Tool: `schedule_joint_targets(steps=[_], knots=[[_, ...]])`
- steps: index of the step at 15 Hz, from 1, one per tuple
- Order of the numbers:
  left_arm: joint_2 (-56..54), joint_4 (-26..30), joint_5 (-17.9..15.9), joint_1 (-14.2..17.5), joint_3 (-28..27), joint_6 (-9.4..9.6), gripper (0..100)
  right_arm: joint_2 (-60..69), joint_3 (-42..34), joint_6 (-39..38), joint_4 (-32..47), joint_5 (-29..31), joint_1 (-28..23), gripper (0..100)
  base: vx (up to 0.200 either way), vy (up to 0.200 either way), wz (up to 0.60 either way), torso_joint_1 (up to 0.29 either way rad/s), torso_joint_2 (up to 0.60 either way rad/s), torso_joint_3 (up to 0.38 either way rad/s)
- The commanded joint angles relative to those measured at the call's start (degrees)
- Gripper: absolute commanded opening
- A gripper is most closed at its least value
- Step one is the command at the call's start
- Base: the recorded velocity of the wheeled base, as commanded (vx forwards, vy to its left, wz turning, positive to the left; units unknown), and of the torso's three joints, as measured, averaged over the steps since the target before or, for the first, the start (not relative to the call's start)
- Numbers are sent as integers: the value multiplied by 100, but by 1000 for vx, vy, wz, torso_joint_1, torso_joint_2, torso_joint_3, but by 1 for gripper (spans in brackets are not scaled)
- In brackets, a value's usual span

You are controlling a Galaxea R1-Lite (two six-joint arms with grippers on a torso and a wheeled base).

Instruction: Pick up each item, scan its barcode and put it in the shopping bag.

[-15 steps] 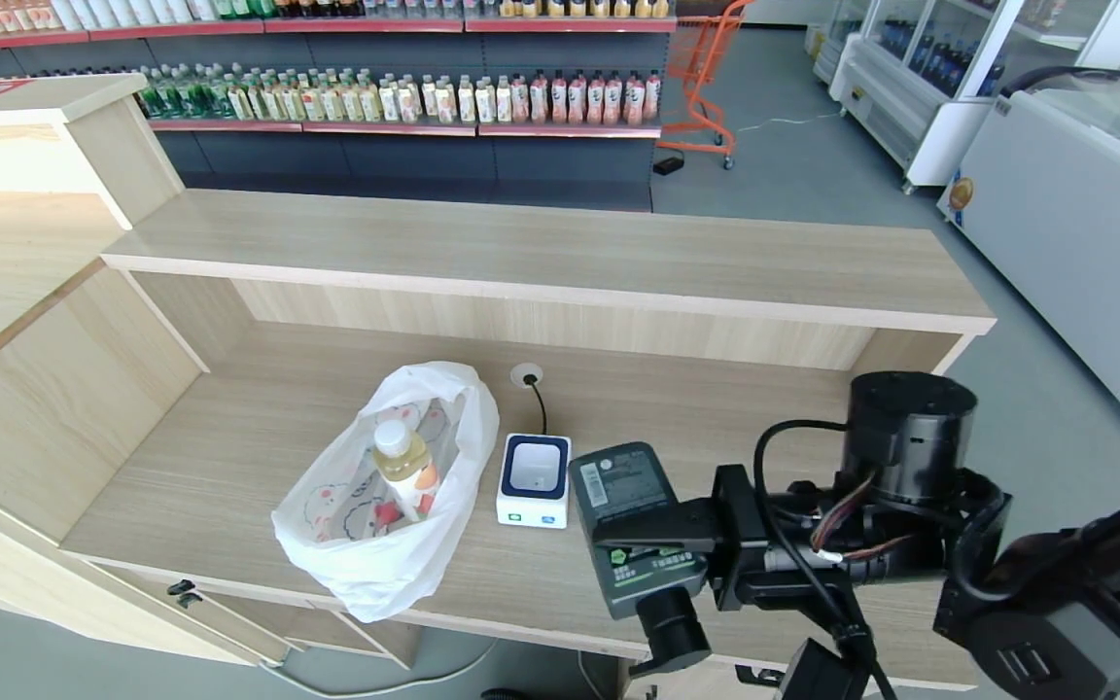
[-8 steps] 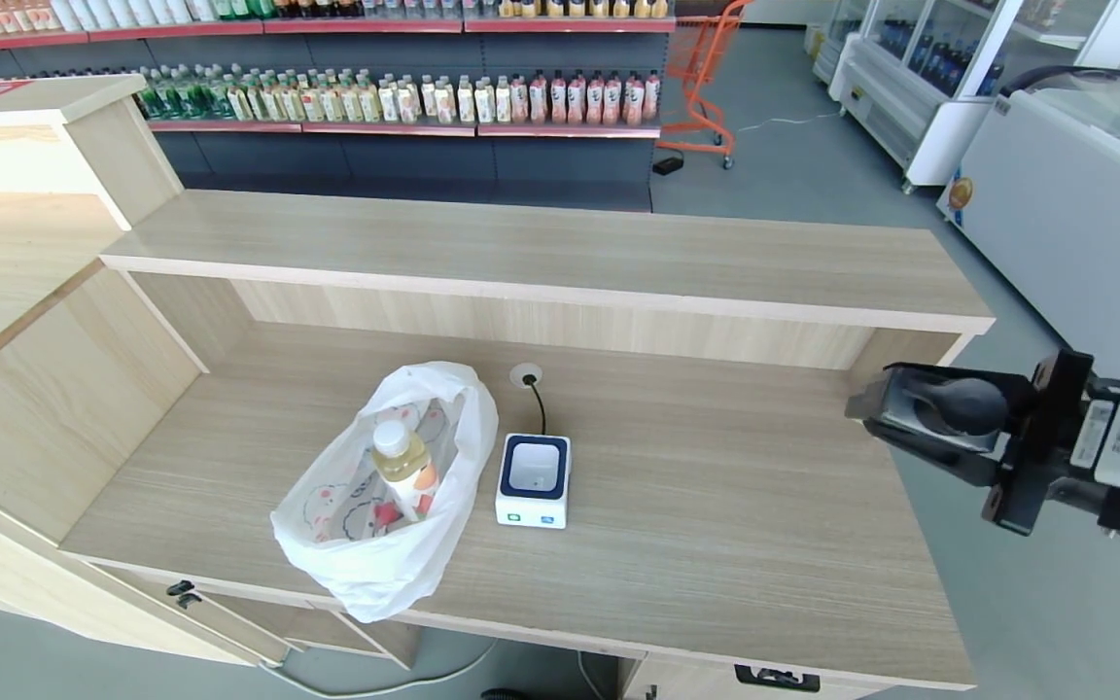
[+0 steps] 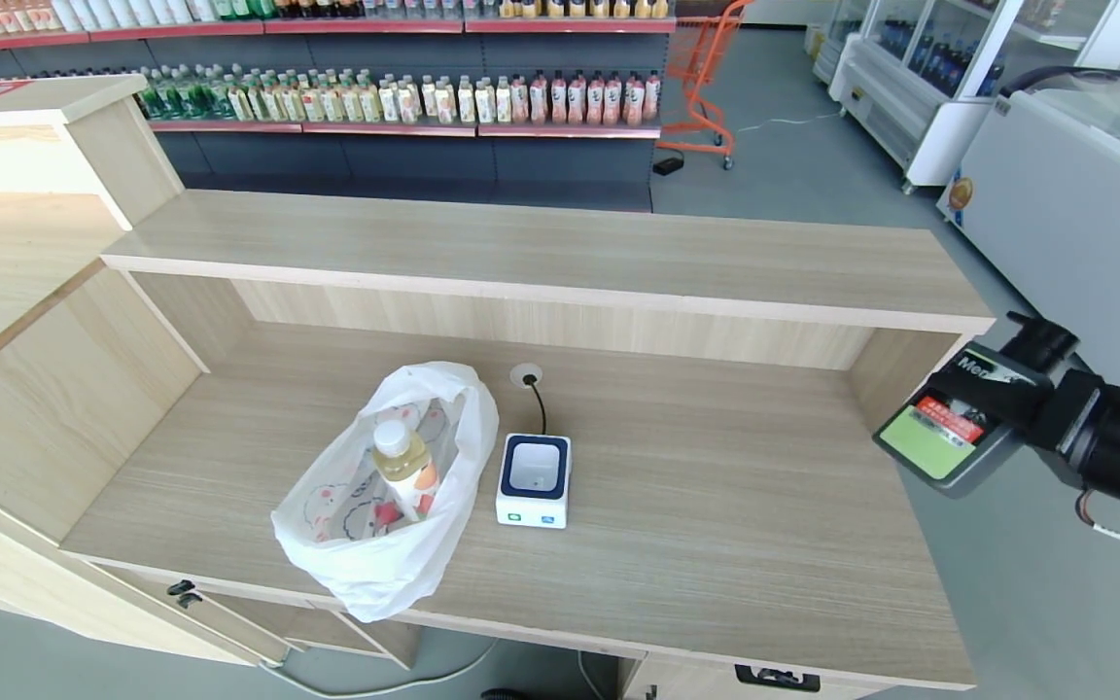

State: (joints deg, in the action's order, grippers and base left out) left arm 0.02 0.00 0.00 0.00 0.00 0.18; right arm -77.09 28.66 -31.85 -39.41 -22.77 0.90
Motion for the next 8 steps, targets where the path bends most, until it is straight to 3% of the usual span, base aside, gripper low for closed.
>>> schedule_joint_targets(steps=[1, 8], knots=[[-2, 0, 0, 0, 0, -1, 100, -333, 166, -488, 118, 106, -11, 0, 0, 0, 0, 0, 0, 0], [-2, 0, 0, 0, 0, -1, 100, -464, 26, -541, 127, 10, 173, 0, 0, 0, 0, 0, 0, 0]])
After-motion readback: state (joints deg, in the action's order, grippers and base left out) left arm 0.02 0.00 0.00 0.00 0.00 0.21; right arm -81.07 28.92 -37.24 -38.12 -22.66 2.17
